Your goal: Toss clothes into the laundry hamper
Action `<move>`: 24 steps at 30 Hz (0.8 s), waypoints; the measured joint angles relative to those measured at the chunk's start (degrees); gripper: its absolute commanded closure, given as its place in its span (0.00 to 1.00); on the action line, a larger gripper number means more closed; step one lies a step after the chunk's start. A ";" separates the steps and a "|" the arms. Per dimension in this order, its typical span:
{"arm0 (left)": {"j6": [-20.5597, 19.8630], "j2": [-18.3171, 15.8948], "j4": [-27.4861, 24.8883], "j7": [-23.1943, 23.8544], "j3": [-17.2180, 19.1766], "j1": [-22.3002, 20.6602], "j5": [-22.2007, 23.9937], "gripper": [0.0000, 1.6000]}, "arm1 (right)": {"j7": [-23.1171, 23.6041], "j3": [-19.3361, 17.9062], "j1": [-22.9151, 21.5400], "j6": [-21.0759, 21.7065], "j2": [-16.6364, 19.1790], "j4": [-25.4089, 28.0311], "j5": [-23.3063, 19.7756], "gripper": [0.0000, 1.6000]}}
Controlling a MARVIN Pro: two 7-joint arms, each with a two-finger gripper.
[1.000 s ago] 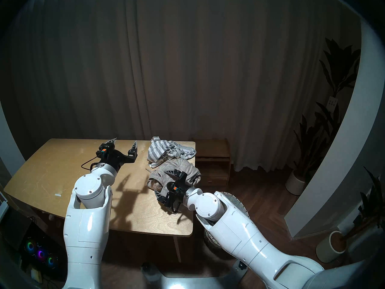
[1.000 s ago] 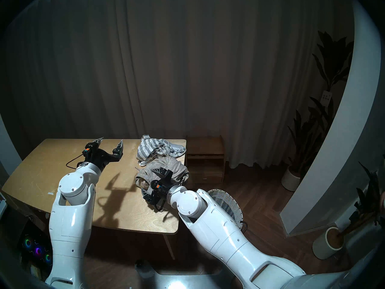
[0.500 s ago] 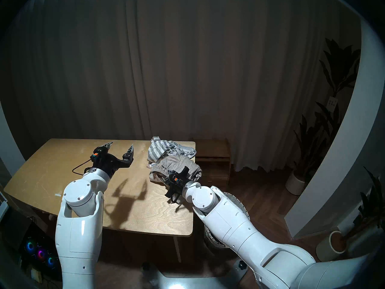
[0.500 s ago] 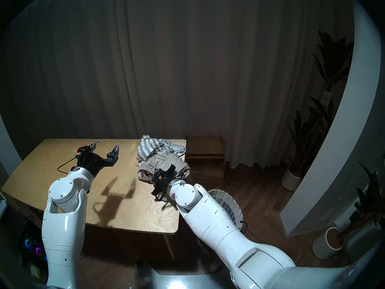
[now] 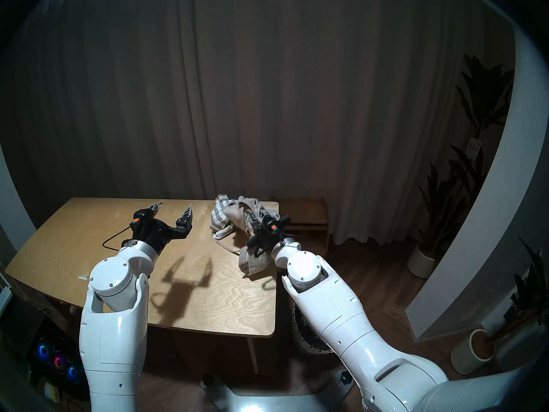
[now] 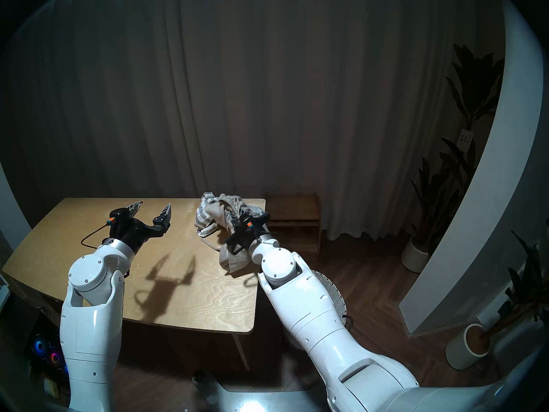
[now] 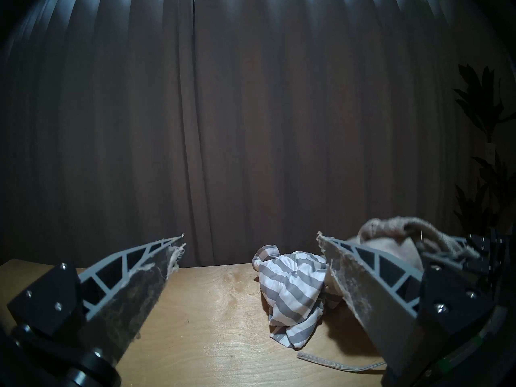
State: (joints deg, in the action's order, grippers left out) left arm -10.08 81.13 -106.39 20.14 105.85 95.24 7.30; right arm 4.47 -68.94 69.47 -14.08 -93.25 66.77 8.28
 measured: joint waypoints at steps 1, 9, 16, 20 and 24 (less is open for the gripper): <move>0.00 0.07 0.00 0.07 -0.18 0.00 0.05 0.00 | -0.58 -0.88 -0.25 -0.15 0.03 0.45 -0.42 1.00; -0.10 0.98 0.49 0.93 -2.91 0.03 0.39 0.00 | -7.05 -9.04 -2.18 -1.02 1.36 5.04 -4.14 1.00; 0.08 1.51 0.90 1.17 -4.79 -0.20 0.11 0.00 | -11.91 -16.44 -0.10 1.55 3.56 9.67 -6.97 1.00; 0.45 1.54 0.94 0.45 -4.88 -1.00 -0.60 0.00 | -12.58 -19.62 2.95 5.32 4.88 10.39 -8.60 1.00; 0.59 1.47 0.93 -0.25 -4.64 -2.00 -0.97 0.00 | -11.86 -21.21 5.55 9.19 5.71 9.69 -10.39 1.00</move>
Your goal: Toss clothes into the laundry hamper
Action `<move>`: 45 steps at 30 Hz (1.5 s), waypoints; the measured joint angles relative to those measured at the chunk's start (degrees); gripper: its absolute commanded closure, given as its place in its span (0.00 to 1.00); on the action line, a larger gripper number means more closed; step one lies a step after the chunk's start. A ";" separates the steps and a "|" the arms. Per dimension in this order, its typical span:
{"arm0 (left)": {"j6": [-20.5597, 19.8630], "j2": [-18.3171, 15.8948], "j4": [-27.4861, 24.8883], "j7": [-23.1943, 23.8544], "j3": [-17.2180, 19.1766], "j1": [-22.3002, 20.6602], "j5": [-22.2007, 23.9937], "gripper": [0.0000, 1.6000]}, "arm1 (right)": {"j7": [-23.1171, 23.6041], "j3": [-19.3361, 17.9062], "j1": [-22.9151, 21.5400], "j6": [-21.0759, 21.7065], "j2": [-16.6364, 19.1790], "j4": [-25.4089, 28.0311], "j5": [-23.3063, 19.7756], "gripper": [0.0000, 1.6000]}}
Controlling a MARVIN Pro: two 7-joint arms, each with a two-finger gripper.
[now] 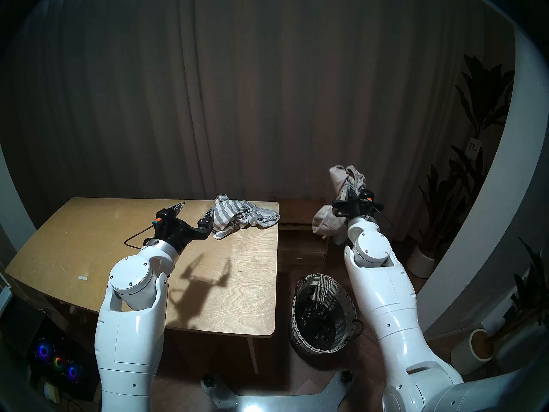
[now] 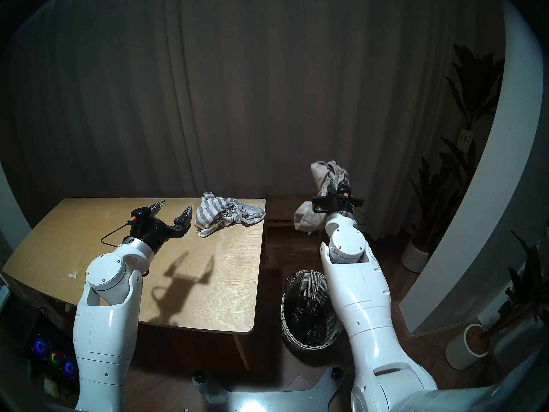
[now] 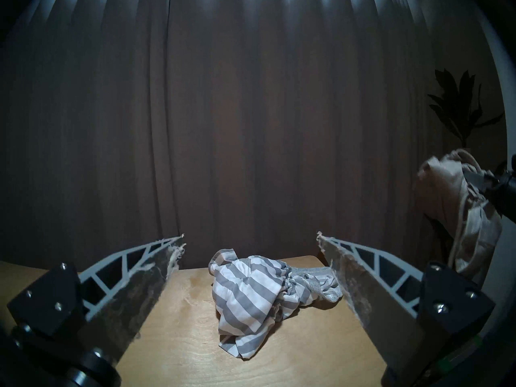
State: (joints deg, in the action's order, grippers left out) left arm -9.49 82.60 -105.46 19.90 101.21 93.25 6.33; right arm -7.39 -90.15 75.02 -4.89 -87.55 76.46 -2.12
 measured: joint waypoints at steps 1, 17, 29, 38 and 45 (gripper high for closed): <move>0.01 -0.01 -0.01 -0.18 0.15 -0.29 -0.02 0.00 | 0.44 -0.52 0.59 1.38 0.15 -0.31 -0.77 1.00; -0.14 -0.12 -0.12 -1.61 -0.79 -2.32 -0.31 0.00 | 4.97 -4.06 1.87 9.66 4.10 -6.72 -4.20 1.00; -0.18 -0.13 -0.26 -2.96 -1.35 -2.97 -0.39 0.00 | 6.42 -1.56 3.33 8.05 4.71 -11.57 -2.23 1.00; -0.27 -0.56 0.10 -3.74 -0.95 -2.92 -0.39 0.00 | 5.00 0.07 0.41 7.12 4.28 -18.97 -0.66 1.00; -0.32 -0.89 0.45 -4.23 -0.63 -2.92 -0.38 0.00 | 4.10 2.08 -2.67 6.91 3.36 -22.46 0.71 1.00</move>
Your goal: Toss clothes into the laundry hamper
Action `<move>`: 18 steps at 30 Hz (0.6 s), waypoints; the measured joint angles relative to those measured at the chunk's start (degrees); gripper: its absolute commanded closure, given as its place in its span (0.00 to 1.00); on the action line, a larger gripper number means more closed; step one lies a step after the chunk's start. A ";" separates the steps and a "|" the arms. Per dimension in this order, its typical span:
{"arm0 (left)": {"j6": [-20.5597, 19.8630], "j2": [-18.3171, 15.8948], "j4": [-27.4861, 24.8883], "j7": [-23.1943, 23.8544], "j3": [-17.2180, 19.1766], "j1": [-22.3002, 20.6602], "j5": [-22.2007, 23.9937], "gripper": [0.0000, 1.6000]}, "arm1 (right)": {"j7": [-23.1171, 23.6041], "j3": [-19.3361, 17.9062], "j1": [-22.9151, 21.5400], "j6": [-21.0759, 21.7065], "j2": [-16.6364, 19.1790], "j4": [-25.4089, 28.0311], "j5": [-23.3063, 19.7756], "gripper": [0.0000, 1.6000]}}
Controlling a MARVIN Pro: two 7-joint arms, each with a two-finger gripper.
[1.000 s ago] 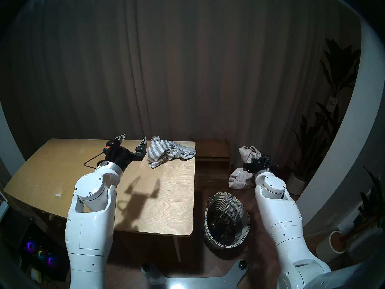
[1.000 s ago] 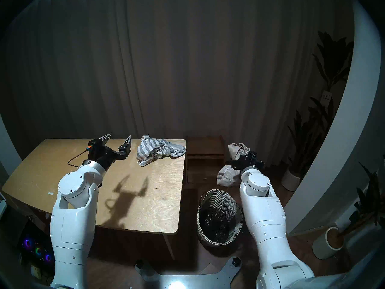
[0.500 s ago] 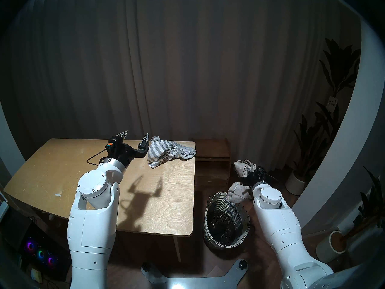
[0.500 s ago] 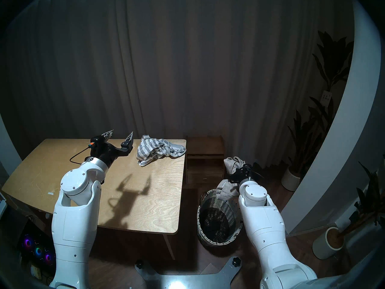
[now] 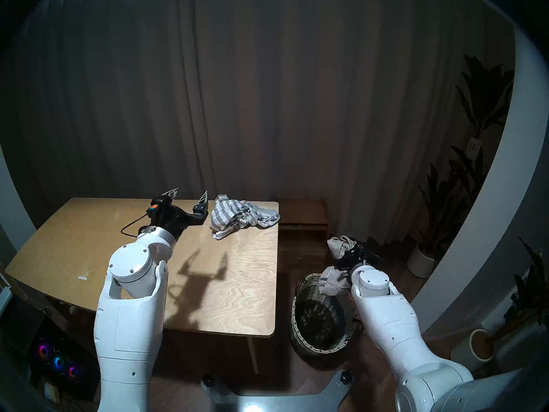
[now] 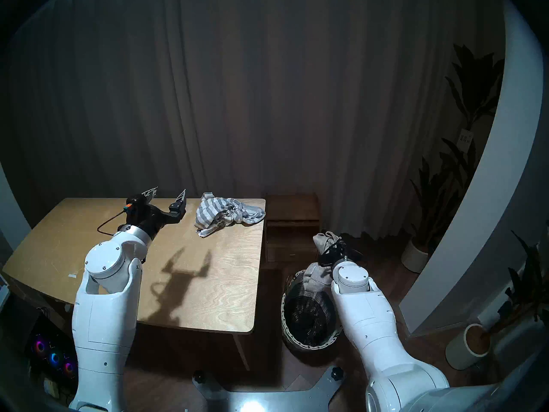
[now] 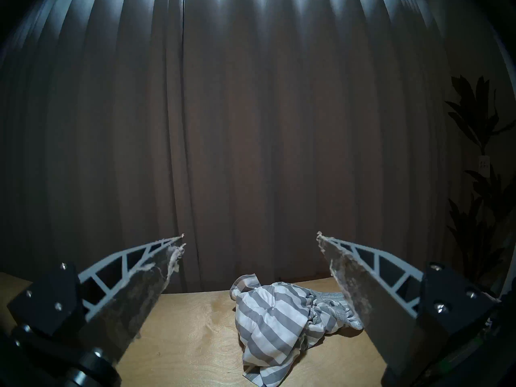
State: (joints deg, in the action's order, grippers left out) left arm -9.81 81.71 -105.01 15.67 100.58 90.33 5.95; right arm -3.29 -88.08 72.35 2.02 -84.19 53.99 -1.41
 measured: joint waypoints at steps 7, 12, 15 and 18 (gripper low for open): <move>0.01 -0.24 -0.07 -1.19 1.57 0.31 -0.12 0.00 | -2.28 0.59 -3.01 -1.17 -0.97 -4.85 0.93 1.00; 0.03 -0.53 -0.12 -1.59 3.09 0.61 0.23 0.00 | -3.50 0.65 -3.54 -2.55 -1.12 -6.88 1.45 1.00; 0.02 -0.74 -0.17 -1.78 4.12 0.73 0.68 0.00 | -4.15 1.00 -3.60 -3.37 -1.18 -7.16 1.92 1.00; 0.03 -0.95 -0.40 -1.88 5.09 0.91 1.29 0.00 | -5.09 1.96 -3.74 -3.87 -1.32 -7.18 2.93 0.00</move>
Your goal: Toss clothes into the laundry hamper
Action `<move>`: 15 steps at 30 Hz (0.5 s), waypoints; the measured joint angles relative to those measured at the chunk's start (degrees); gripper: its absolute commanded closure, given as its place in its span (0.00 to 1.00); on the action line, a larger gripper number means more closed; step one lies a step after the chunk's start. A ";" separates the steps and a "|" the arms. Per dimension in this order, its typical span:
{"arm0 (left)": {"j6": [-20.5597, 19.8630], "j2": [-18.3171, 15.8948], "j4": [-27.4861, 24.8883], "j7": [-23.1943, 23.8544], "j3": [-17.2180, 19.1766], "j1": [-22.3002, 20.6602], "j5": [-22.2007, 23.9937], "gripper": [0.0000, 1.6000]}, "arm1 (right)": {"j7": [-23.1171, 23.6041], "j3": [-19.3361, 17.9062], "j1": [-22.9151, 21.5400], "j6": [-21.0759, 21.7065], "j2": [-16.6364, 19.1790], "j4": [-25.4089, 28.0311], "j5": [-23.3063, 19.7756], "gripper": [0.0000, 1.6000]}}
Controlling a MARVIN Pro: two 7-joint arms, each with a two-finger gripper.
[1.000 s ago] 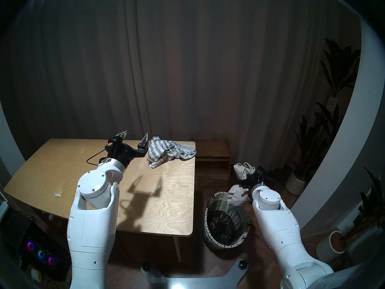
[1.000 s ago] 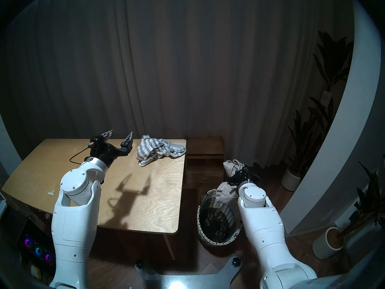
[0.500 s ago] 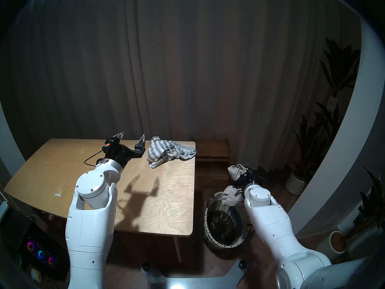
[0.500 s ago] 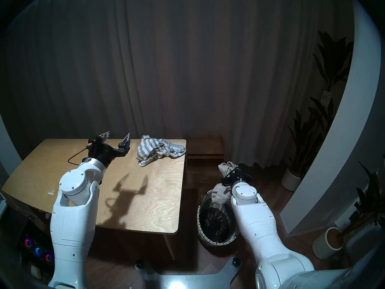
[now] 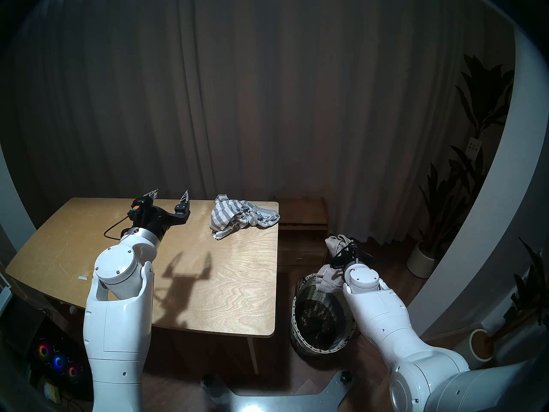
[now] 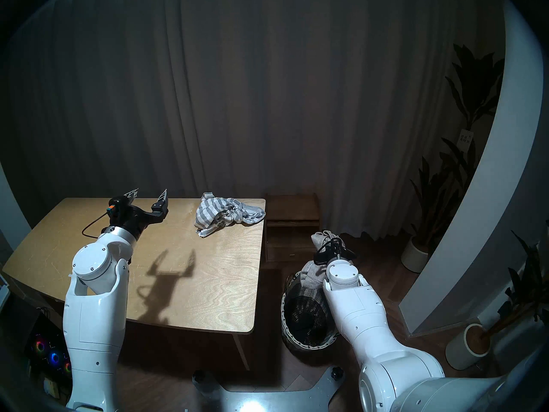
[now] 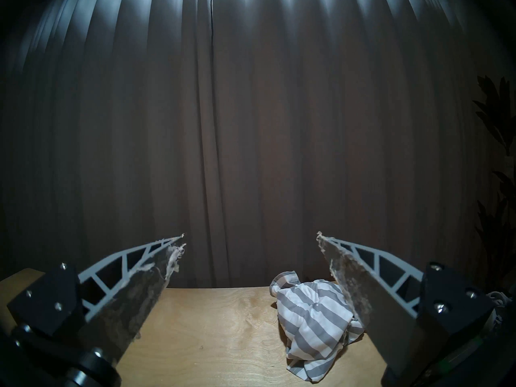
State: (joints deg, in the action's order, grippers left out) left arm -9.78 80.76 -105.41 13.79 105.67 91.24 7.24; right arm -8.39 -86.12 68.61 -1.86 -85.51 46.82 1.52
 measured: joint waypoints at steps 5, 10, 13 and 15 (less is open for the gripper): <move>0.03 -0.04 -0.63 0.16 0.49 0.40 0.66 0.00 | -1.38 0.91 -0.14 -0.50 -0.19 0.47 1.20 0.00; 0.01 -0.05 -1.25 0.56 0.44 0.75 0.96 0.00 | -2.59 0.79 -0.20 -0.86 0.37 0.37 1.93 0.00; 0.01 -0.05 -1.49 0.75 0.34 0.83 1.09 0.00 | -2.96 0.22 0.09 -0.97 0.98 0.40 2.03 0.00; 0.01 -0.06 -1.59 0.88 0.19 0.86 1.16 0.00 | -3.24 -0.39 0.62 -1.06 1.51 0.59 2.03 0.00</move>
State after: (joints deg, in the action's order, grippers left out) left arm -9.77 80.70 -107.00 14.67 105.86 92.10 8.40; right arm -11.62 -86.51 69.23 -2.92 -84.00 47.40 3.55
